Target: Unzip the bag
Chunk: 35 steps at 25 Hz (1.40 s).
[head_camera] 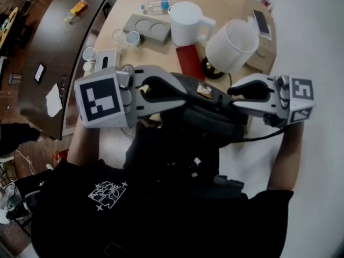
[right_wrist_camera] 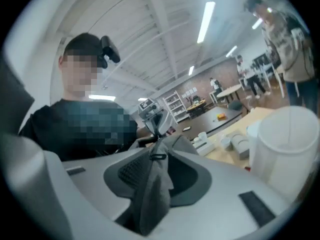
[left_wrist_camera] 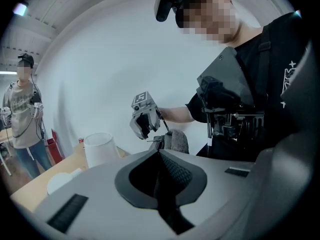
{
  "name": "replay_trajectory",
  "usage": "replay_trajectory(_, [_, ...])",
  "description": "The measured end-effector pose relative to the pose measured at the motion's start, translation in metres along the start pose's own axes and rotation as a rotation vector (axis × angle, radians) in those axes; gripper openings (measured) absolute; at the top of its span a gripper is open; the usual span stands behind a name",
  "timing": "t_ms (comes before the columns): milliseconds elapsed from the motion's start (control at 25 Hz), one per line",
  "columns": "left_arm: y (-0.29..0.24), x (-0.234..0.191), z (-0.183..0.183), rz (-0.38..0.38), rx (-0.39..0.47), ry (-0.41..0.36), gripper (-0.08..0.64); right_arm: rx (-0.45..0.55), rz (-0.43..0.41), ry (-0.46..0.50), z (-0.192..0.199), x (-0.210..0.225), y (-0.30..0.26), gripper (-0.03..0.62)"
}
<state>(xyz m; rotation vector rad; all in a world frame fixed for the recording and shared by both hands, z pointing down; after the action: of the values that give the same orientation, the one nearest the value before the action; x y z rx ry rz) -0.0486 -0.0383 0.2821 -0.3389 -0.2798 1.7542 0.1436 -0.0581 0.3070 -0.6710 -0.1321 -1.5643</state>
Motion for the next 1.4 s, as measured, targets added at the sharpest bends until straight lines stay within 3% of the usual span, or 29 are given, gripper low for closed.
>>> replay_trajectory(280, [0.001,0.000,-0.001,0.004,-0.009,0.006,0.005,-0.024,-0.270,-0.326,0.014,0.030,-0.024,0.150])
replay_trajectory(640, [0.000,-0.002,0.000,0.014,-0.006,0.007,0.005,-0.082,-0.389,-0.338,0.001,0.017,-0.032,0.150])
replay_trajectory(680, [0.000,-0.002,0.000,0.017,-0.007,0.006,0.005,-0.091,-0.384,-0.327,0.001,0.017,-0.033,0.149])
replay_trajectory(760, [0.000,-0.002,0.000,0.022,-0.007,0.006,0.006,-0.103,-0.366,-0.296,0.001,0.017,-0.034,0.074])
replay_trajectory(920, [0.001,-0.002,0.000,0.020,-0.020,0.003,0.006,-0.103,-0.314,-0.179,-0.011,0.006,-0.028,0.044])
replay_trajectory(1160, [0.000,-0.005,-0.001,0.021,-0.041,-0.017,0.006,-0.206,-0.053,0.080,-0.027,-0.024,-0.029,0.025])
replay_trajectory(1400, [-0.001,-0.004,-0.003,0.034,-0.058,-0.036,0.006,-0.218,0.128,0.175,-0.021,-0.039,-0.034,0.034])
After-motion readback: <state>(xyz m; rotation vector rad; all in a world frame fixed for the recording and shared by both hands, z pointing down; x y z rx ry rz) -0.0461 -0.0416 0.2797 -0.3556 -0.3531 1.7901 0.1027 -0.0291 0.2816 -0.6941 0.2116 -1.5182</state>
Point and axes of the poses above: the fingertips, and each gripper's own axes: y backward along the fingers, x to its right, z out of its underside, the point moved 6 cm from there along y, backward along the fingers, and after that the axes turned 5 degrees about z, right-handed, at the moved point
